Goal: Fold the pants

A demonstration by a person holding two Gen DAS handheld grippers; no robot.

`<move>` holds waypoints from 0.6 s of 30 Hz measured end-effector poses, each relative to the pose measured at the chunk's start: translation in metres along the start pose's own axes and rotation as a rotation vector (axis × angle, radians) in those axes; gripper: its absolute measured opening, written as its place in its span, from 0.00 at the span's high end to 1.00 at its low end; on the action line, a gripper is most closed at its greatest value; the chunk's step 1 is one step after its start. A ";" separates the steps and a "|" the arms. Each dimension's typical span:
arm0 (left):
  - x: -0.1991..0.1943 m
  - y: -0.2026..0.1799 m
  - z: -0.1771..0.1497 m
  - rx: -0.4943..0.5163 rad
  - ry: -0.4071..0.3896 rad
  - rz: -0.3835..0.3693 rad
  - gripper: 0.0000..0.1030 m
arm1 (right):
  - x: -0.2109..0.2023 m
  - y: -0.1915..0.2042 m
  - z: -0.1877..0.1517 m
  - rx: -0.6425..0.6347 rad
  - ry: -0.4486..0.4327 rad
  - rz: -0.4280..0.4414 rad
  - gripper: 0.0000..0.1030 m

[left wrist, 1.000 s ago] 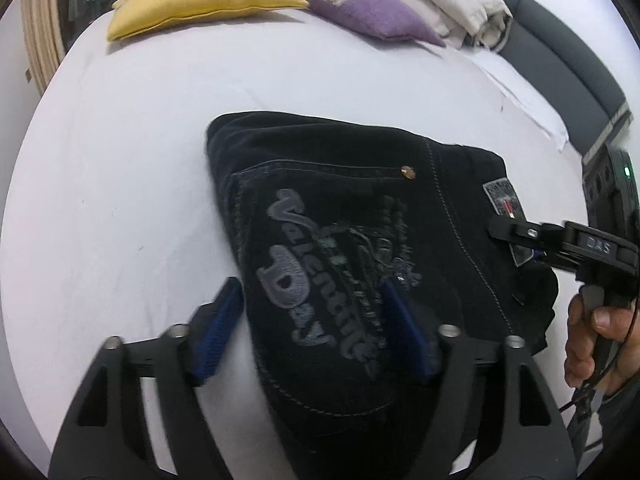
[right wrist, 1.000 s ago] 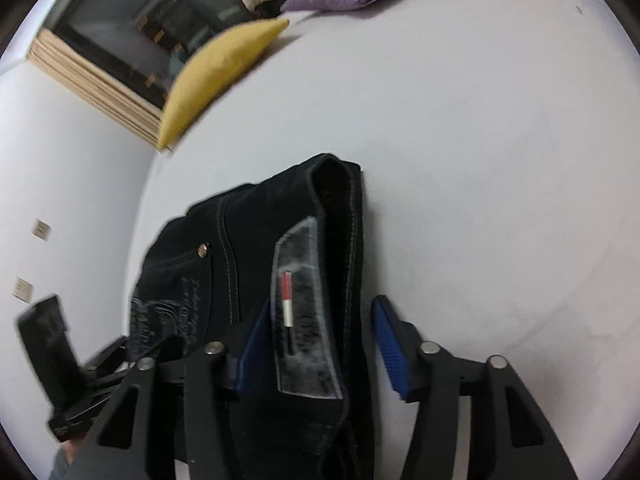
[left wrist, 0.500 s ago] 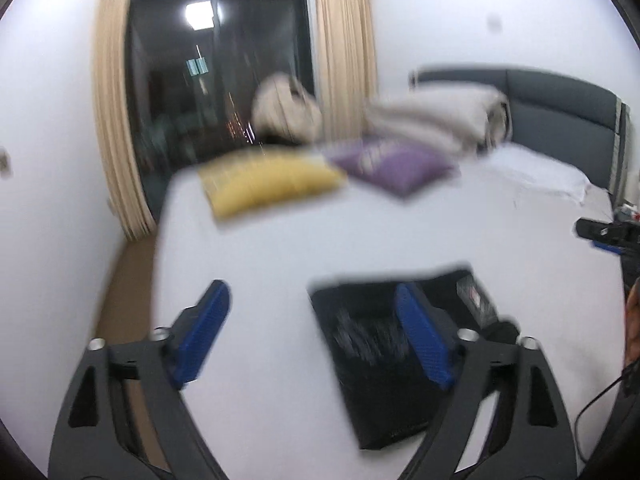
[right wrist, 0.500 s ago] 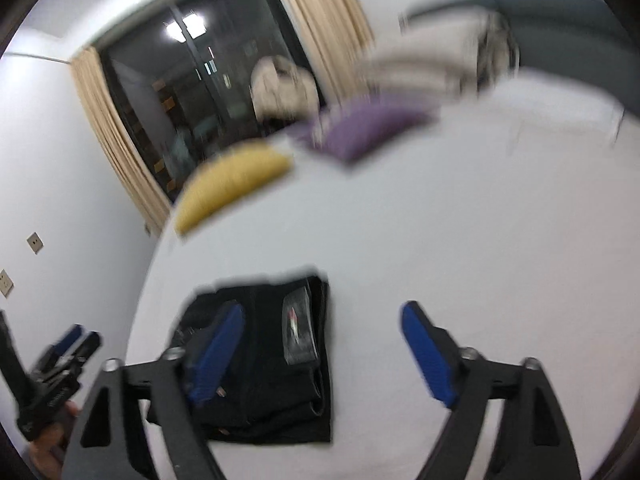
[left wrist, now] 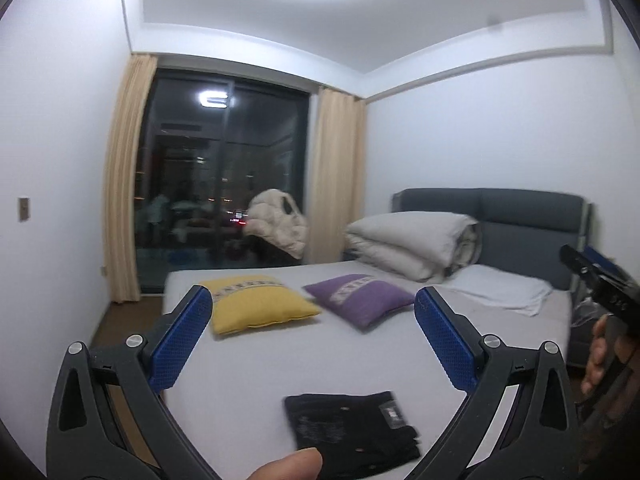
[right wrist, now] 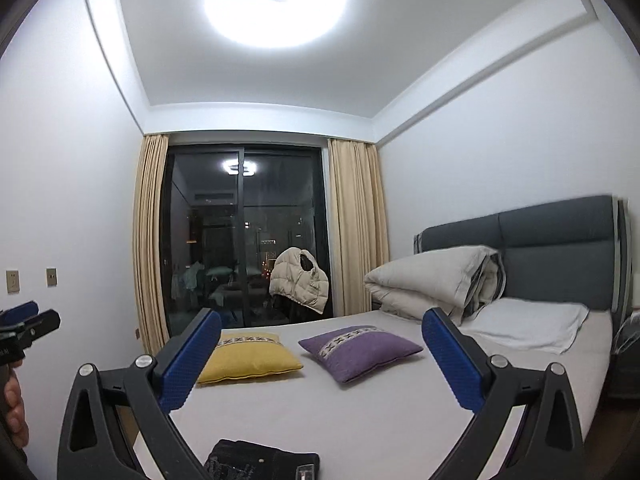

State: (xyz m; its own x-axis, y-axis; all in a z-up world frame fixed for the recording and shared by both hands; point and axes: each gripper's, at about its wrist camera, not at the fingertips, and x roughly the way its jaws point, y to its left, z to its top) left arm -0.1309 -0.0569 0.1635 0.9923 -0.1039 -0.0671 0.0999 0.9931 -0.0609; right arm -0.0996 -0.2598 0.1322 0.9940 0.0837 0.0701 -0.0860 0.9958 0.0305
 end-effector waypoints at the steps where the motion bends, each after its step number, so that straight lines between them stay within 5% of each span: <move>1: 0.001 0.000 0.000 -0.004 0.015 -0.006 0.00 | -0.002 0.000 0.002 0.015 0.018 0.009 0.00; 6: 0.014 -0.001 -0.018 0.023 0.157 0.075 0.00 | 0.002 0.008 -0.016 0.060 0.154 0.045 0.00; 12: 0.039 0.012 -0.077 -0.002 0.422 0.240 0.00 | 0.018 0.017 -0.057 0.055 0.342 -0.052 0.00; 18: 0.050 0.013 -0.141 -0.051 0.653 0.242 0.00 | 0.049 0.030 -0.114 0.097 0.645 -0.065 0.00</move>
State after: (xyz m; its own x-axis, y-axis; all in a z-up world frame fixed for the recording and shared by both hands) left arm -0.0898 -0.0571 0.0191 0.7379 0.0929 -0.6685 -0.1375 0.9904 -0.0141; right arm -0.0461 -0.2213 0.0229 0.8358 0.0583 -0.5459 0.0000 0.9943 0.1063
